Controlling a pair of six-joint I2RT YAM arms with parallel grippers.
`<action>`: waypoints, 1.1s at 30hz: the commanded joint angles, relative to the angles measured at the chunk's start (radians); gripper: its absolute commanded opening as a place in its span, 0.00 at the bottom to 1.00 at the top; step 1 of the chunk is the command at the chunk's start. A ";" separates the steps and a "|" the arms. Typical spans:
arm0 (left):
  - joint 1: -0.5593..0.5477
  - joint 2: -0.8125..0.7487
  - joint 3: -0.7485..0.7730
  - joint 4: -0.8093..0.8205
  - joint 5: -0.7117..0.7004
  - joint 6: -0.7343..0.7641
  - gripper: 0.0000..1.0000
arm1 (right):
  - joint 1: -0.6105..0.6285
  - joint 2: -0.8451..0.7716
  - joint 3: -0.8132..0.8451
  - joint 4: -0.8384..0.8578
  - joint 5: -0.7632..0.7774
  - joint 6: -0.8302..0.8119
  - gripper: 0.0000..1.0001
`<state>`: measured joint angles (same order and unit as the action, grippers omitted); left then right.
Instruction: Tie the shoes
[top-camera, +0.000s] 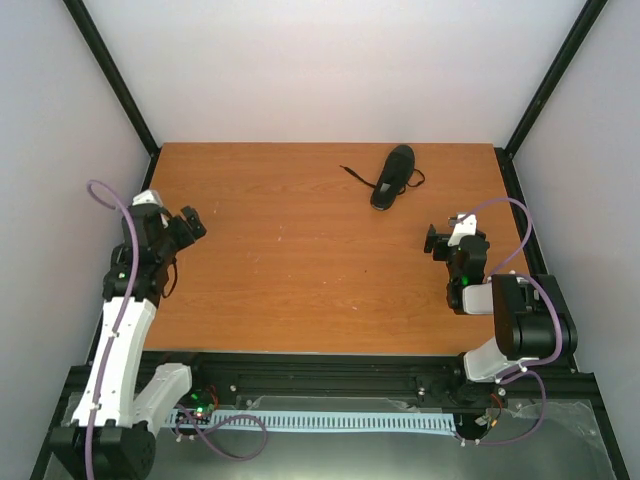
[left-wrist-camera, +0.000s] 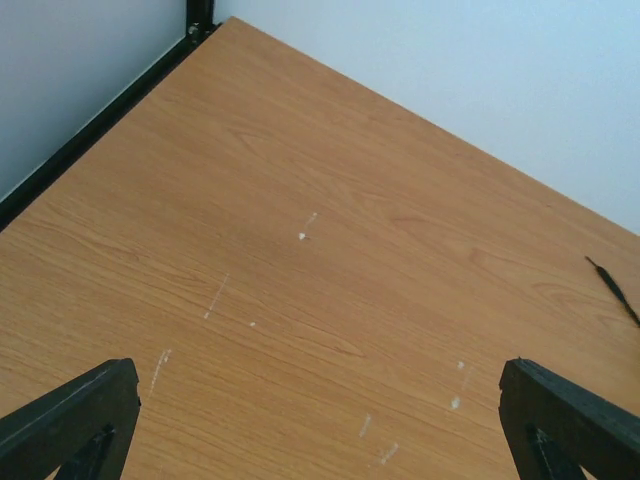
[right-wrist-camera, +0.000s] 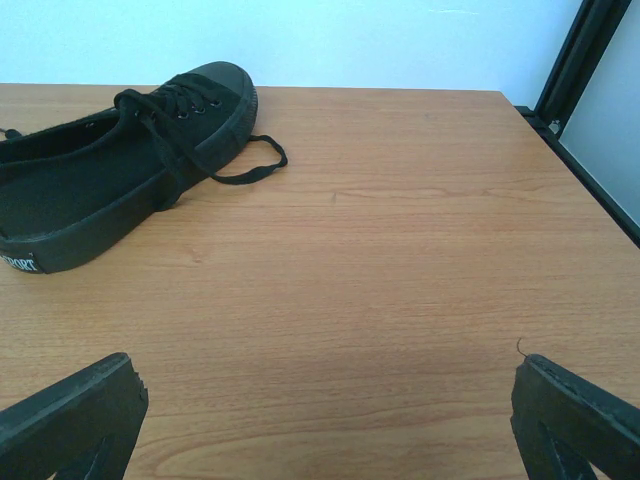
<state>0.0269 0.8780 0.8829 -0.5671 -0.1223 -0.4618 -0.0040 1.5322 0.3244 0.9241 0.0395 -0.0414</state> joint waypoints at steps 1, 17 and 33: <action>0.001 -0.052 0.078 -0.103 0.087 0.014 1.00 | 0.004 -0.011 0.010 0.051 -0.001 -0.006 1.00; 0.002 -0.054 0.090 -0.054 0.108 0.202 1.00 | 0.020 -0.301 0.384 -0.687 -0.223 0.290 1.00; 0.002 -0.071 0.058 -0.099 0.032 0.226 1.00 | 0.149 0.421 1.124 -1.280 -0.217 0.260 1.00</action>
<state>0.0269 0.8124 0.9375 -0.6521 -0.0620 -0.2569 0.1116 1.8866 1.3411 -0.2539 -0.1898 0.1978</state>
